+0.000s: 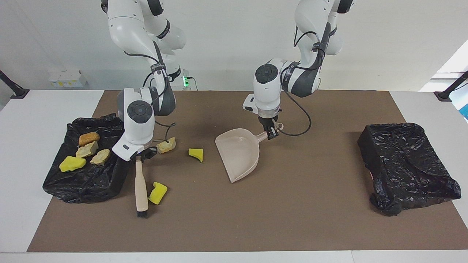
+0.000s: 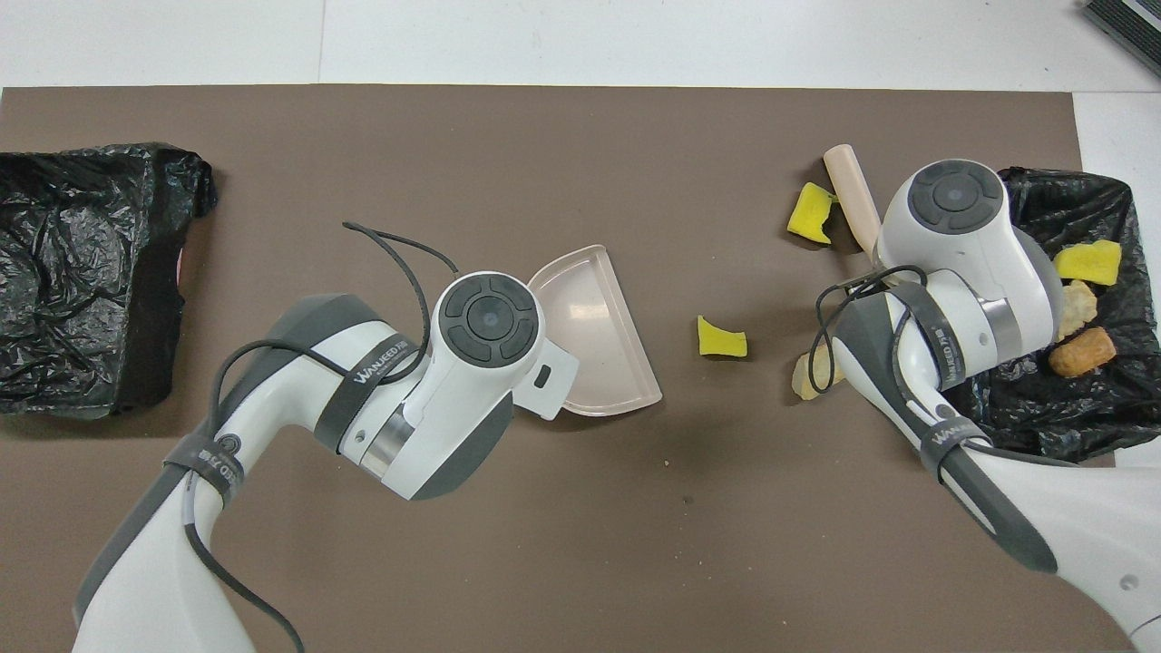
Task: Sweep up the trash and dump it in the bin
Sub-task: 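Sweep the far sponge and bread pieces toward the dustpan with the right gripper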
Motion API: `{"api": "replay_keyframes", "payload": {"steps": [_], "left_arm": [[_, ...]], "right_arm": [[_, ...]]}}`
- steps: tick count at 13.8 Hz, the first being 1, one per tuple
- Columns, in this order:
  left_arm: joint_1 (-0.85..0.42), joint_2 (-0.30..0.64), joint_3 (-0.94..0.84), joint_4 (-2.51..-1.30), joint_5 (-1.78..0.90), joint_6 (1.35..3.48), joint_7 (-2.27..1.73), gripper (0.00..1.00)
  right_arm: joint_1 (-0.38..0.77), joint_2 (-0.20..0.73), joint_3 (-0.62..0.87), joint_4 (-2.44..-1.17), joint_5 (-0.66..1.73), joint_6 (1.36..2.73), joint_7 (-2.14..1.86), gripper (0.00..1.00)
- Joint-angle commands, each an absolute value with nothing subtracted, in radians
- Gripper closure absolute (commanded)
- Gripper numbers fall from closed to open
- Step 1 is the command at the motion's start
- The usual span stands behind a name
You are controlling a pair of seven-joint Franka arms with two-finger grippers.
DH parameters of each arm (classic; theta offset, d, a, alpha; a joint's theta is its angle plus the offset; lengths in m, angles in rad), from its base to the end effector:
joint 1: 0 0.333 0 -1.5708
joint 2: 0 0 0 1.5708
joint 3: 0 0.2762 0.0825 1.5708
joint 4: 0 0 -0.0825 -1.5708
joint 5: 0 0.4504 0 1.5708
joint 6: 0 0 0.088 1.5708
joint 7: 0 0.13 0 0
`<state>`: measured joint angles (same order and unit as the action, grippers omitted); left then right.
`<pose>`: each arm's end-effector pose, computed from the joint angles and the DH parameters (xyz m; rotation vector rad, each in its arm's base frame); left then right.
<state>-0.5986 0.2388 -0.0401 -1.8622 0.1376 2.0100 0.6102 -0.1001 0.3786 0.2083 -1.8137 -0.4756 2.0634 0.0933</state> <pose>0.5302 -0.3796 0.2885 -2.3968 1.8457 0.1345 0.6685 0.0370 0.2330 2.7797 0.3591 -0.1102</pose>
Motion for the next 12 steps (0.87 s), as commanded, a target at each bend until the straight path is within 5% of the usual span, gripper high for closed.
{"api": "replay_keyframes", "payload": {"steps": [1, 12], "left_arm": [[-0.606, 0.192, -0.035, -1.927, 0.141, 2.034, 0.63, 1.0], [-0.604, 0.169, -0.037, -1.97, 0.141, 2.04, 0.632, 1.0]], "right_arm": [[-0.042, 0.38, 0.218, -1.798, -0.425, 2.057, 0.086, 1.0], [0.081, 0.281, 0.402, -1.916, -0.093, 2.007, 0.129, 1.0]]}}
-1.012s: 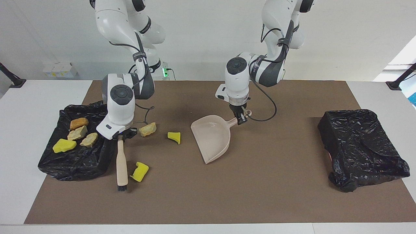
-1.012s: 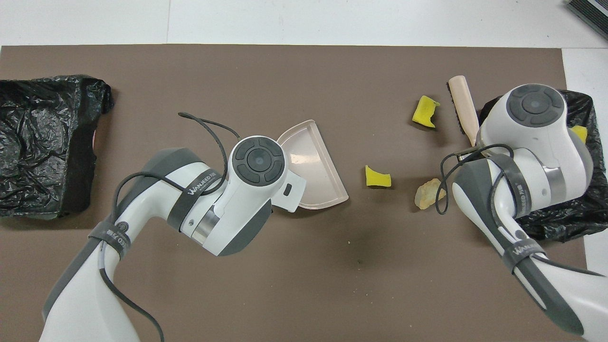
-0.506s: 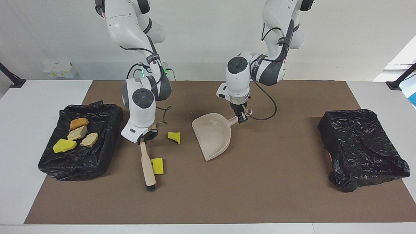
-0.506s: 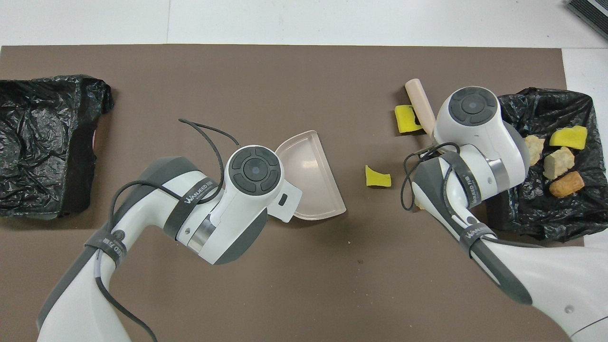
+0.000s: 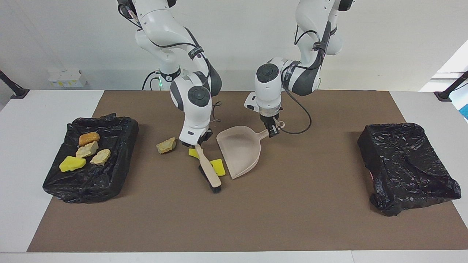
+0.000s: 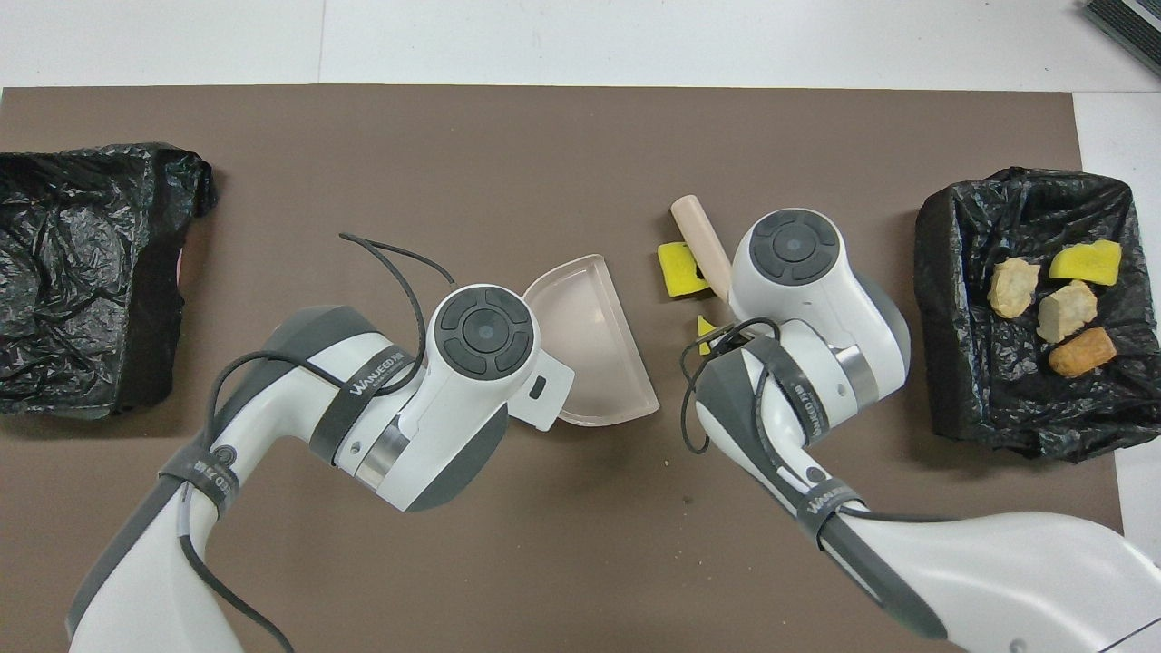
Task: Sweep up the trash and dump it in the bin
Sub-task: 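Sweep the far sponge and bread pieces toward the dustpan with the right gripper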
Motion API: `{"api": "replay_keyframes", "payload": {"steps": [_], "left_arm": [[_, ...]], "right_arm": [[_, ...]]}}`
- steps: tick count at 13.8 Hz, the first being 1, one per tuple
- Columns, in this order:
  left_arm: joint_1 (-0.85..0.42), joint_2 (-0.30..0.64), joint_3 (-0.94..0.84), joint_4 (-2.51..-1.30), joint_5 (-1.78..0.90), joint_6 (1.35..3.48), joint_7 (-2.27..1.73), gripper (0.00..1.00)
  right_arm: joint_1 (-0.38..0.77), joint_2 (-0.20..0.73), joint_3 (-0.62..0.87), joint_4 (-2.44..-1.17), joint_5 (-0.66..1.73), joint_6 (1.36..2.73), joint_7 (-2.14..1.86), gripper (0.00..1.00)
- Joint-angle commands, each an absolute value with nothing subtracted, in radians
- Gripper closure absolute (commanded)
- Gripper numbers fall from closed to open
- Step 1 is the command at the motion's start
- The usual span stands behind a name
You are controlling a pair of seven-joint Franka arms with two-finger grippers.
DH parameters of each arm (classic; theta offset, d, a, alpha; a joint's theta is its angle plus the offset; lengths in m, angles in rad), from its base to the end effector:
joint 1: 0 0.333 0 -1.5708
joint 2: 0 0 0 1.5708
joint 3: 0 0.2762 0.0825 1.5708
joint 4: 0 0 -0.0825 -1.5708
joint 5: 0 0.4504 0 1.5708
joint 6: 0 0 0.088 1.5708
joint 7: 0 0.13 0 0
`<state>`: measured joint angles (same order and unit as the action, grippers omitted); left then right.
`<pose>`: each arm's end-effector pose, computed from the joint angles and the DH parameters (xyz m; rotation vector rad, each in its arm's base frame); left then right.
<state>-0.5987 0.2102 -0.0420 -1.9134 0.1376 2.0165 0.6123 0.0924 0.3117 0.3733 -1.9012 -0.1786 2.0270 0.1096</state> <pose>0.5188 -0.3731 0.2816 -2.3902 1.8523 0.1589 0.5765 0.2746 0.2358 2.9761 0.6666 -0.2169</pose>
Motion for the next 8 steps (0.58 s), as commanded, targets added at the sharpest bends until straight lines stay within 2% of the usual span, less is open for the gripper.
{"api": "replay_keyframes", "payload": {"steps": [1, 4, 8], "left_arm": [[-0.604, 0.169, -0.037, -1.971, 0.141, 2.04, 0.632, 1.0], [-0.603, 0.169, -0.037, -1.971, 0.141, 2.042, 0.632, 1.0], [-0.609, 0.166, -0.034, -1.983, 0.141, 2.054, 0.652, 1.0]], "right_arm": [[0.08, 0.262, 0.402, -1.911, -0.056, 1.973, 0.146, 1.0], [0.037, 0.168, 0.393, -1.905, -0.014, 1.789, 0.149, 1.0], [-0.112, 0.085, 0.387, -1.914, -0.04, 1.567, 0.143, 1.0]]}}
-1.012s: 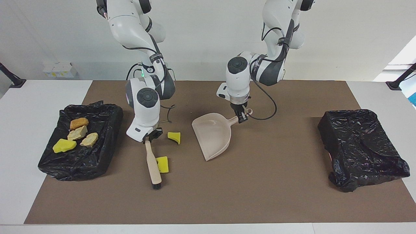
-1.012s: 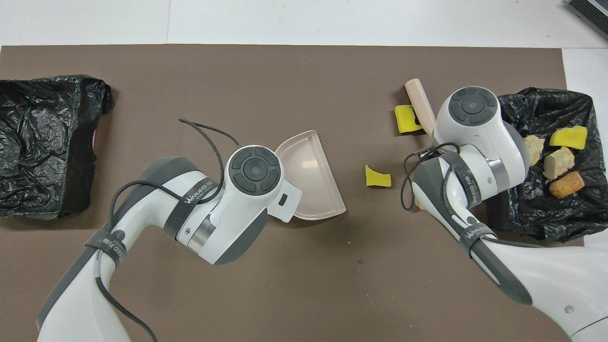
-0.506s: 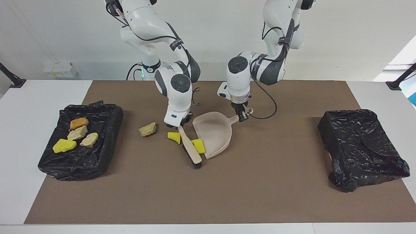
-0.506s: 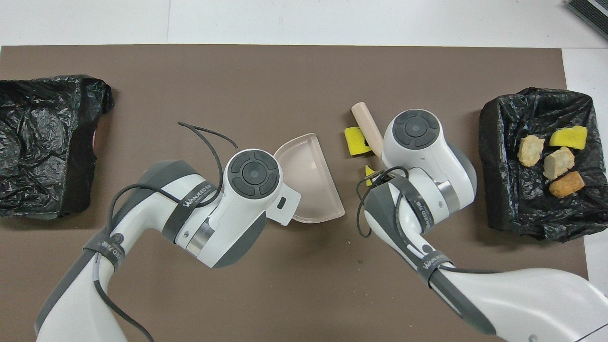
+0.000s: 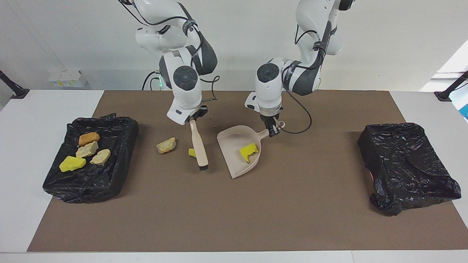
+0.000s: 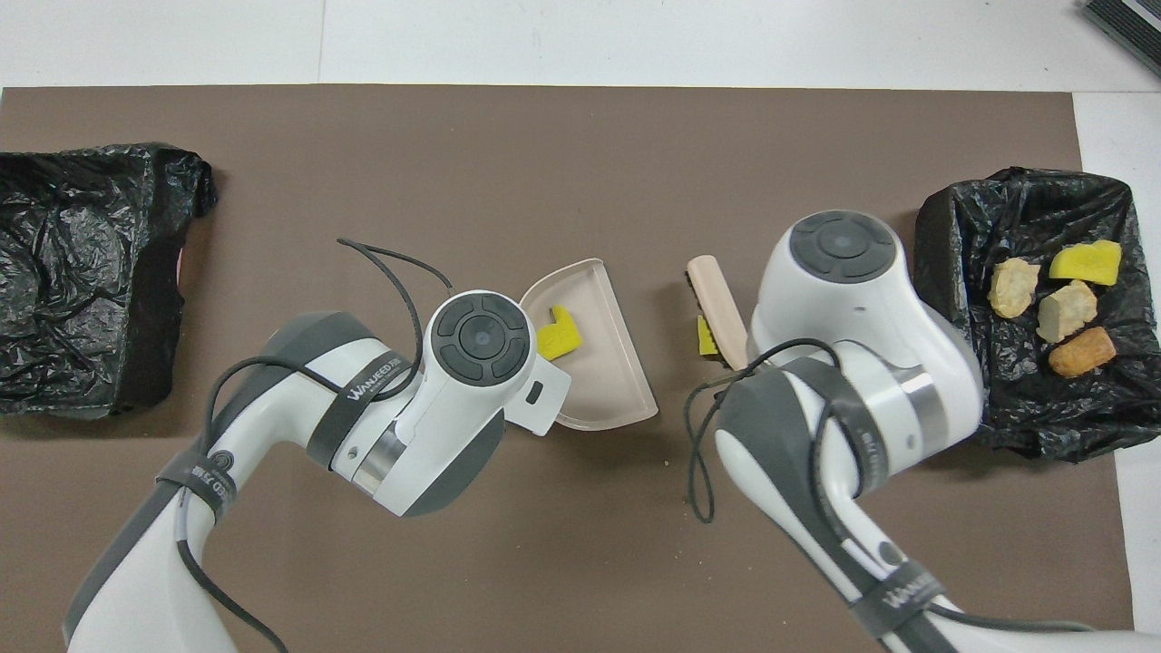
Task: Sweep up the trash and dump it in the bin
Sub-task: 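Sweep the far sponge and bread pieces toward the dustpan with the right gripper, then sweep the remaining pieces into the dustpan with the right gripper's brush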
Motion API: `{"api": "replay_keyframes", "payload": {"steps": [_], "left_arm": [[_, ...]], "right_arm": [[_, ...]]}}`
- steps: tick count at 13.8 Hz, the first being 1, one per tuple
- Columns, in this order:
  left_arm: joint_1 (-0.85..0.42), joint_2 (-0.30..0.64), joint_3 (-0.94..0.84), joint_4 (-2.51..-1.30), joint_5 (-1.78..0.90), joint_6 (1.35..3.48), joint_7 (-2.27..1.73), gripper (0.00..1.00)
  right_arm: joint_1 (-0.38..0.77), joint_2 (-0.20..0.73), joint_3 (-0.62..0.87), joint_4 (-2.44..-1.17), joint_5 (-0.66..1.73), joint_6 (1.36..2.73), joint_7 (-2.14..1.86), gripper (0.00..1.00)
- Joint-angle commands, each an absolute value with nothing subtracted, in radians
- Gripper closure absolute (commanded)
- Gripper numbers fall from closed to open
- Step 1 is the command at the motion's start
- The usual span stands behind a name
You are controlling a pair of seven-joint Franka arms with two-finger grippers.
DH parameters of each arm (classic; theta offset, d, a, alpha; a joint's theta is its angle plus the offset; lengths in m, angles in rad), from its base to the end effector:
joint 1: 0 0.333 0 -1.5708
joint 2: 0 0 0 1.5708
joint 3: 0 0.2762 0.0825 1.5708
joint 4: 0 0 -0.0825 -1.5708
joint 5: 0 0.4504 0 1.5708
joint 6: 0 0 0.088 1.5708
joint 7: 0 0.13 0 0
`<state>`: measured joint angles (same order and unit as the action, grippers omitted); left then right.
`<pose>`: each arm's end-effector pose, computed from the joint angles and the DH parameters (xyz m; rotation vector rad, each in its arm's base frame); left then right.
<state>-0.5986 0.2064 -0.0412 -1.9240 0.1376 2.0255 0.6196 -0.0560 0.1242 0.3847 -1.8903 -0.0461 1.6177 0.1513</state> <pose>0.5176 -0.3717 0.2794 -2.3840 1.8616 0.1563 0.5601 0.1834 0.3293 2.9832 0.2919 -0.5715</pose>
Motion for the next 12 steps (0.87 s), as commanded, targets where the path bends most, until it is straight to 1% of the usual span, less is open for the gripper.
{"api": "replay_keyframes", "payload": {"steps": [1, 3, 5, 6, 8, 9, 10, 11, 12], "left_arm": [[-0.611, 0.163, -0.035, -1.985, 0.143, 2.065, 0.655, 1.0], [-0.611, 0.163, -0.034, -1.985, 0.143, 2.071, 0.655, 1.0], [-0.614, 0.161, -0.035, -1.988, 0.143, 2.071, 0.653, 1.0], [-0.621, 0.161, -0.035, -1.991, 0.143, 2.071, 0.653, 1.0], [-0.623, 0.16, -0.035, -1.997, 0.143, 2.074, 0.653, 1.0], [-0.629, 0.16, -0.035, -2.002, 0.143, 2.078, 0.652, 1.0], [-0.629, 0.158, -0.035, -2.002, 0.143, 2.08, 0.652, 1.0], [-0.629, 0.158, -0.035, -2.003, 0.143, 2.08, 0.653, 1.0], [-0.629, 0.158, -0.035, -2.003, 0.143, 2.08, 0.652, 1.0]], "right_arm": [[-0.142, 0.057, 0.385, -1.925, -0.063, 1.546, 0.141, 1.0], [-0.182, 0.025, 0.385, -1.954, -0.11, 1.539, 0.146, 1.0], [-0.254, 0.0, 0.385, -2.002, -0.141, 1.555, 0.14, 1.0], [-0.294, -0.033, 0.385, -2.064, -0.147, 1.606, 0.134, 1.0], [-0.346, -0.145, 0.385, -2.26, -0.152, 1.783, 0.086, 1.0], [-0.359, -0.193, 0.387, -2.332, -0.14, 1.845, 0.06, 1.0], [-0.36, -0.21, 0.385, -2.367, -0.137, 1.864, 0.054, 1.0], [-0.364, -0.207, 0.385, -2.384, -0.135, 1.871, 0.054, 1.0], [-0.367, -0.204, 0.385, -2.411, -0.123, 1.908, 0.051, 1.0]]}}
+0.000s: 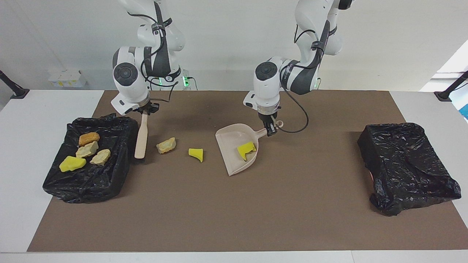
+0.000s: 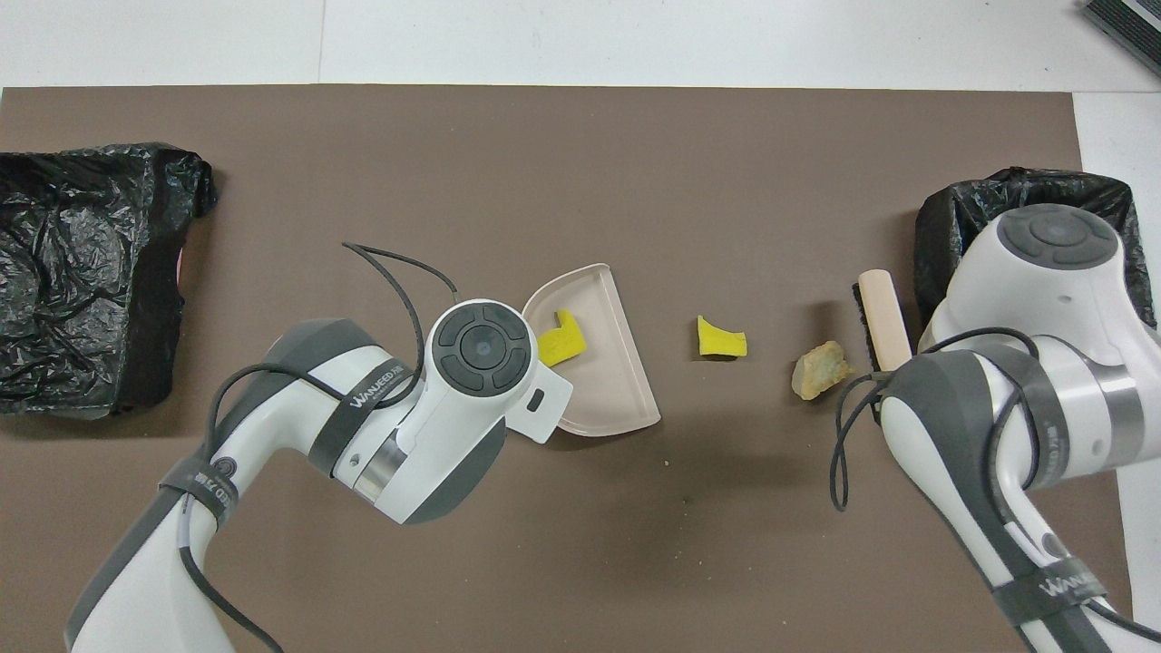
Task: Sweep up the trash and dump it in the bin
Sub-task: 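Sweep the remaining pieces into the dustpan with the right gripper's brush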
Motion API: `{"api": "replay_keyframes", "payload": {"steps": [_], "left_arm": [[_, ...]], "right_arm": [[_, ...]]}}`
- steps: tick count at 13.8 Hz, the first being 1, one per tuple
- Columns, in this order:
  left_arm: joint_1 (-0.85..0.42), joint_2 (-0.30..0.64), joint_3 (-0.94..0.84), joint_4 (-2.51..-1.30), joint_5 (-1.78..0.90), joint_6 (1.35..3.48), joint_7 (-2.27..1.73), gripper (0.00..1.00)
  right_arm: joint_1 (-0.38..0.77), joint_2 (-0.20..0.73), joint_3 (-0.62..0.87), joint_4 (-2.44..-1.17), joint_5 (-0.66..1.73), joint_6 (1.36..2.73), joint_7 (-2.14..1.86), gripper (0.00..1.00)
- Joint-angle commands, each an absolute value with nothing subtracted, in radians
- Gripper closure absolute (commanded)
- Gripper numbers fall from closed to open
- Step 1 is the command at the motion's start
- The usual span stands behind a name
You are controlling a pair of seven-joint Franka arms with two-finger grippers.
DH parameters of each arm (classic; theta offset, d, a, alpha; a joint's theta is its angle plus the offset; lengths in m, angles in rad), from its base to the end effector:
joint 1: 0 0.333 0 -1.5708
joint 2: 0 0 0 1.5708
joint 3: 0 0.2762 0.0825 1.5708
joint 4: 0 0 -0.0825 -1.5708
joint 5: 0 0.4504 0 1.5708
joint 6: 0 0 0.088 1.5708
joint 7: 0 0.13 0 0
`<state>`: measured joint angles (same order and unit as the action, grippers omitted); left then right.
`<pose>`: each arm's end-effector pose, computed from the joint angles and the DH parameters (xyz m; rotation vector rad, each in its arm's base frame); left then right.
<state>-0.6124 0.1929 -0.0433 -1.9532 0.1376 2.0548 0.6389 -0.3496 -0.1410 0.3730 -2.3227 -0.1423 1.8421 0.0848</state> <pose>0.5078 -0.3778 0.2756 -2.3503 1.9081 0.1361 0.4991 -0.0076 0.2723 2.9019 -0.0164 -0.5003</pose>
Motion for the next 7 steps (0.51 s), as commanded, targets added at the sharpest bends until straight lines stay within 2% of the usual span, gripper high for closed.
{"api": "replay_keyframes", "payload": {"steps": [1, 5, 7], "left_arm": [[-0.629, 0.158, -0.035, -2.008, 0.143, 2.08, 0.652, 1.0], [-0.632, 0.153, -0.035, -2.013, 0.146, 2.079, 0.652, 1.0], [-0.627, 0.153, -0.037, -2.016, 0.146, 2.083, 0.653, 1.0]], "right_arm": [[-0.367, -0.201, 0.387, -2.445, -0.111, 1.952, 0.049, 1.0], [-0.338, -0.126, 0.391, -2.459, -0.026, 2.023, 0.058, 1.0], [-0.275, -0.083, 0.391, -2.444, 0.04, 2.077, 0.104, 1.0]]}}
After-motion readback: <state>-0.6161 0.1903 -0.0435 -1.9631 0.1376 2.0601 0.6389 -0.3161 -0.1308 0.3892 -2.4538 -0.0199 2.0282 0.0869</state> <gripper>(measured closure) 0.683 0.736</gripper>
